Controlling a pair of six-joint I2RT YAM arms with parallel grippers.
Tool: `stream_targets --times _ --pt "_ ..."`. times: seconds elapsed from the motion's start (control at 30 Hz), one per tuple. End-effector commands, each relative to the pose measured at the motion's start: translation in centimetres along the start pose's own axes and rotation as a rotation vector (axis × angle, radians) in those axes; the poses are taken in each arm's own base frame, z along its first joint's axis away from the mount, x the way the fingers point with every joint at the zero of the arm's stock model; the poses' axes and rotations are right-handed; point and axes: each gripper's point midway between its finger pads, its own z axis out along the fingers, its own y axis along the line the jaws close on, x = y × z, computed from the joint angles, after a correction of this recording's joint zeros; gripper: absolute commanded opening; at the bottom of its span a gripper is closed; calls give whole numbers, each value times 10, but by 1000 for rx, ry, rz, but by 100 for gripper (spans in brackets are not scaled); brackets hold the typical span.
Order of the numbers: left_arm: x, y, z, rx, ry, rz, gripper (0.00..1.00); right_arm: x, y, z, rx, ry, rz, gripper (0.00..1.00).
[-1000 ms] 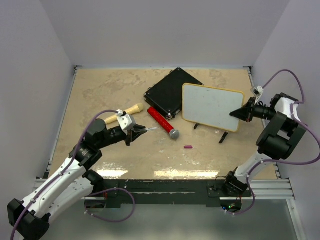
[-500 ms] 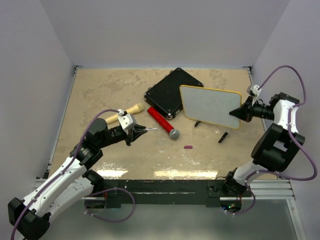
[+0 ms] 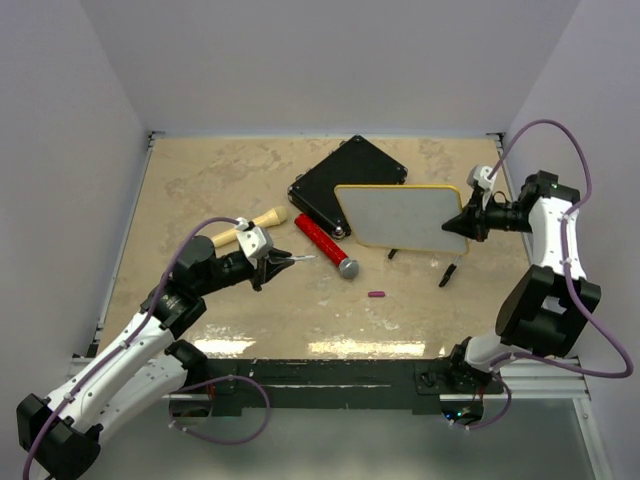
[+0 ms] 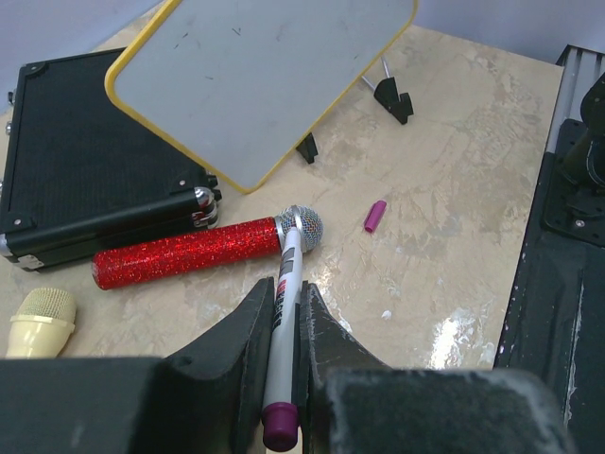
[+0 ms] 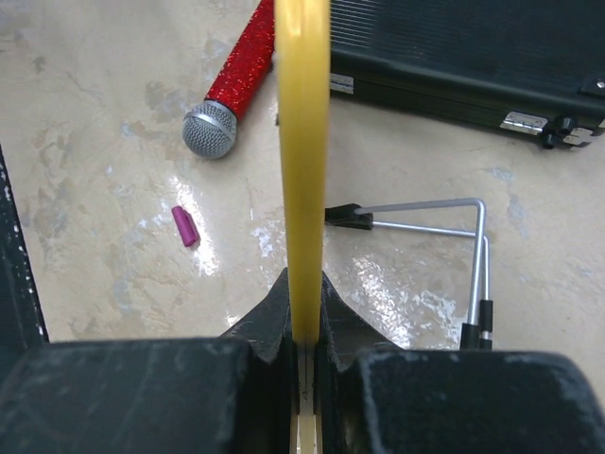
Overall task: Write a sentence on the whiteboard
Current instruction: Pick up the whiteboard from the whiteboard stand, then write with the whiteboard marker without the cap on the whiteboard.
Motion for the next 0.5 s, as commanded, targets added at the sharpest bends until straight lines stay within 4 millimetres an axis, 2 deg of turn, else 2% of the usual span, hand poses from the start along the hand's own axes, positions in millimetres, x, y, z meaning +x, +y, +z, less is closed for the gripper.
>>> stream_targets --times 0.0,0.13,0.17,0.27,0.4,0.47 --pt "-16 2 1 -4 -54 18 0 -23 16 8 -35 -50 22 0" --pt "-15 3 1 -5 -51 15 0 -29 17 20 -23 -38 26 0" --pt "-15 3 1 -7 -50 14 0 -38 18 23 -9 -43 8 0" --pt "-14 4 1 -11 -48 11 0 -44 24 30 1 -42 -5 0" --pt "-14 5 2 -16 -48 7 0 -48 30 35 1 -45 -1 0" --pt "-14 7 2 -28 -44 -3 0 -49 26 37 31 -55 14 0"
